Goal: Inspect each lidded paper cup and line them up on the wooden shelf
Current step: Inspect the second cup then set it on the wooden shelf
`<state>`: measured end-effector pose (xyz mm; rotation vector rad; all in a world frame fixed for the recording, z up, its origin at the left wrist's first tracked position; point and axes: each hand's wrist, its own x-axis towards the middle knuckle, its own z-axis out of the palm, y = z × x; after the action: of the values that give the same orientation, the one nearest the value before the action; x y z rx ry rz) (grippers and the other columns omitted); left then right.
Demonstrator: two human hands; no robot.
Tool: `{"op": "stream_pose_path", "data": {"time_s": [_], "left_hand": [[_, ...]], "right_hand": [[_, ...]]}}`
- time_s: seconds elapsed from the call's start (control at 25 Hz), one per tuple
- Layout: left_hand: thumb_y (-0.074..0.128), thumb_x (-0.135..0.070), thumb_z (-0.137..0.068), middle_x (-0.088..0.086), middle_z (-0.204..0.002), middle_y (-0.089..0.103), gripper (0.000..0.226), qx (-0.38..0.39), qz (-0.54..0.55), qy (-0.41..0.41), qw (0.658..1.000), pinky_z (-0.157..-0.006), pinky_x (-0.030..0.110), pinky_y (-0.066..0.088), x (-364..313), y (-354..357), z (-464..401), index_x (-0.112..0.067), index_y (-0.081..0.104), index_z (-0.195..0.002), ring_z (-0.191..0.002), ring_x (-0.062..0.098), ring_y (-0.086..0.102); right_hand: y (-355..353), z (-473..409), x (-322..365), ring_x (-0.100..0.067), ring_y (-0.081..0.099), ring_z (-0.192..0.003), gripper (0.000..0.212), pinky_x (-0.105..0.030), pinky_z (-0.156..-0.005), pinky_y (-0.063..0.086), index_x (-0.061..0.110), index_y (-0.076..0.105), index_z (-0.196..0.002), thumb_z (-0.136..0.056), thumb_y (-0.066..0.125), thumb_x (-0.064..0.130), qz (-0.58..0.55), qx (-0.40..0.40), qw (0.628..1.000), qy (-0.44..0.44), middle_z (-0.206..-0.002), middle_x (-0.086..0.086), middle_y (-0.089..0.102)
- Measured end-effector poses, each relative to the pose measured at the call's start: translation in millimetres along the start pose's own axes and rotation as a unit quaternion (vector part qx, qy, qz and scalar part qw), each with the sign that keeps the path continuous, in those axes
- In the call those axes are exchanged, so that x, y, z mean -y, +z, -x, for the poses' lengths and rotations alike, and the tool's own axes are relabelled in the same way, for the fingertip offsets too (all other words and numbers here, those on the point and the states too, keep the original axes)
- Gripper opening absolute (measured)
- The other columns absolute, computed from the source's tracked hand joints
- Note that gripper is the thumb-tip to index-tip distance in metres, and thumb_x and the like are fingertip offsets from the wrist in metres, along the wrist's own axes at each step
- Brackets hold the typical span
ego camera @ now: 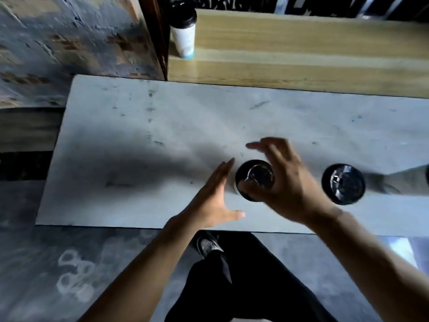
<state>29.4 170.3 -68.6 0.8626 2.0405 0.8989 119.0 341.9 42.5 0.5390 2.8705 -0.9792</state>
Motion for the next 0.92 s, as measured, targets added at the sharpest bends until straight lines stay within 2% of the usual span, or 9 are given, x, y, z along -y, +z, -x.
{"op": "stream_pose_path", "data": {"time_s": [0.08, 0.16, 0.24, 0.36, 0.44, 0.52, 0.64, 0.72, 0.92], "left_hand": [[0.088, -0.031, -0.068, 0.002, -0.159, 0.041, 0.106, -0.041, 0.029, 0.015, 0.999, -0.116, 0.033, 0.041, -11, 25, -8, -0.020, 0.029, -0.155, -0.145, 0.013, 0.043], [0.084, -0.018, -0.074, 0.003, -0.137, 0.062, 0.077, -0.094, 0.071, -0.016, 0.993, -0.096, 0.026, 0.048, -32, 35, -12, -0.016, 0.047, -0.141, -0.121, 0.014, 0.061], [0.081, -0.016, -0.076, -0.006, -0.117, 0.070, 0.061, -0.130, 0.069, -0.051, 0.988, -0.082, 0.017, 0.044, -51, 34, -8, -0.022, 0.056, -0.131, -0.105, 0.010, 0.066], [0.086, -0.024, -0.069, -0.022, -0.093, 0.067, 0.054, -0.121, 0.078, -0.046, 0.988, -0.071, 0.015, 0.046, -70, 28, 14, -0.038, 0.060, -0.115, -0.084, -0.007, 0.063], [0.086, -0.032, -0.069, -0.016, -0.095, 0.072, 0.052, -0.119, 0.081, -0.035, 0.989, -0.070, 0.019, 0.053, -94, 19, 27, -0.041, 0.060, -0.113, -0.084, -0.007, 0.066], [0.083, -0.043, -0.068, -0.008, -0.101, 0.074, 0.050, -0.137, 0.061, -0.020, 0.989, -0.073, 0.029, 0.059, -118, 14, 29, -0.035, 0.061, -0.113, -0.087, 0.005, 0.070], [0.078, -0.056, -0.067, -0.005, -0.093, 0.075, 0.051, -0.130, 0.031, -0.056, 0.989, -0.069, 0.035, 0.060, -172, 12, 32, -0.027, 0.062, -0.106, -0.082, 0.014, 0.072], [0.077, -0.061, -0.068, -0.007, -0.094, 0.075, 0.053, -0.117, 0.021, -0.091, 0.989, -0.071, 0.035, 0.061, -207, 12, 29, -0.028, 0.060, -0.106, -0.084, 0.011, 0.072], [0.075, -0.064, -0.068, -0.009, -0.095, 0.073, 0.055, -0.133, 0.024, -0.139, 0.981, -0.070, 0.035, 0.061, -266, 23, 21, -0.026, 0.059, -0.104, -0.084, 0.009, 0.071]], "right_hand": [[21, 24, -6, -0.032, 0.048, -0.135, 0.081, -0.042, -0.110, 0.046, 0.028, 0.048, -0.147, -0.075, 0.076, 0.055, 0.035, 0.031, 0.999, 0.012, -0.150, -0.012, 0.041], [35, 32, -13, -0.037, 0.048, -0.134, 0.080, -0.043, -0.110, 0.046, 0.024, 0.049, -0.148, -0.076, 0.082, 0.039, 0.051, 0.028, 0.998, 0.017, -0.151, -0.015, 0.042], [32, 31, -16, -0.033, 0.053, -0.129, 0.073, -0.034, -0.108, 0.045, 0.021, 0.054, -0.143, -0.075, 0.082, 0.025, 0.002, 0.001, 1.000, 0.027, -0.146, -0.012, 0.048], [2, 35, -21, -0.021, 0.061, -0.120, 0.064, -0.024, -0.098, 0.046, 0.026, 0.058, -0.138, -0.079, 0.080, 0.025, -0.071, -0.007, 0.997, 0.037, -0.136, -0.005, 0.060], [-25, 38, -30, -0.019, 0.069, -0.108, 0.051, -0.029, -0.090, 0.052, 0.033, 0.061, -0.129, -0.082, 0.079, 0.035, -0.121, 0.009, 0.991, 0.052, -0.123, 0.000, 0.071], [-51, 36, -41, -0.013, 0.074, -0.099, 0.038, -0.042, -0.089, 0.058, 0.038, 0.063, -0.113, -0.080, 0.074, 0.053, -0.230, 0.030, 0.970, 0.071, -0.111, 0.007, 0.077], [-90, 36, -59, -0.016, 0.071, -0.089, 0.060, -0.052, -0.089, 0.055, 0.030, 0.068, -0.104, -0.078, 0.057, 0.082, -0.317, 0.012, 0.946, 0.060, -0.094, 0.000, 0.077], [-111, 35, -70, -0.023, 0.069, -0.088, 0.067, -0.055, -0.093, 0.053, 0.028, 0.070, -0.102, -0.081, 0.046, 0.086, -0.331, -0.005, 0.942, 0.058, -0.095, -0.011, 0.074], [-139, 21, -84, -0.016, 0.070, -0.101, 0.028, -0.049, -0.104, 0.050, 0.025, 0.072, -0.095, -0.095, 0.047, 0.037, -0.426, -0.009, 0.905, 0.024, -0.105, -0.004, 0.079]]}}
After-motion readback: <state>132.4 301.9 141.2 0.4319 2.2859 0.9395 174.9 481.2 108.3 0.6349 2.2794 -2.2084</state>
